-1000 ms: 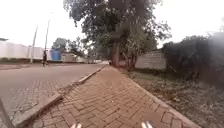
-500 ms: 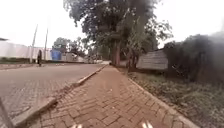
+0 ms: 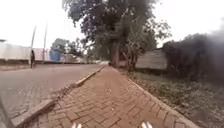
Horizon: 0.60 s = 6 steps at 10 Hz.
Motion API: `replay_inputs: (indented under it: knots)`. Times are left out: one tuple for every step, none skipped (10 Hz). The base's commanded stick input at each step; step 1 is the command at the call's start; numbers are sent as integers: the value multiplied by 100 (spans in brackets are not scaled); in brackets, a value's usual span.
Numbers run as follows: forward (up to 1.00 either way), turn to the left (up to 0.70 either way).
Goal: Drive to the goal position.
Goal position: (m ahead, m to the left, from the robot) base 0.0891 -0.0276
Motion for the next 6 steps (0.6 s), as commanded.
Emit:
replay_inputs:
  knots:
    - [50, 0]
    - [50, 0]
    - [50, 0]
    - [50, 0]
    - [50, 0]
    - [50, 0]
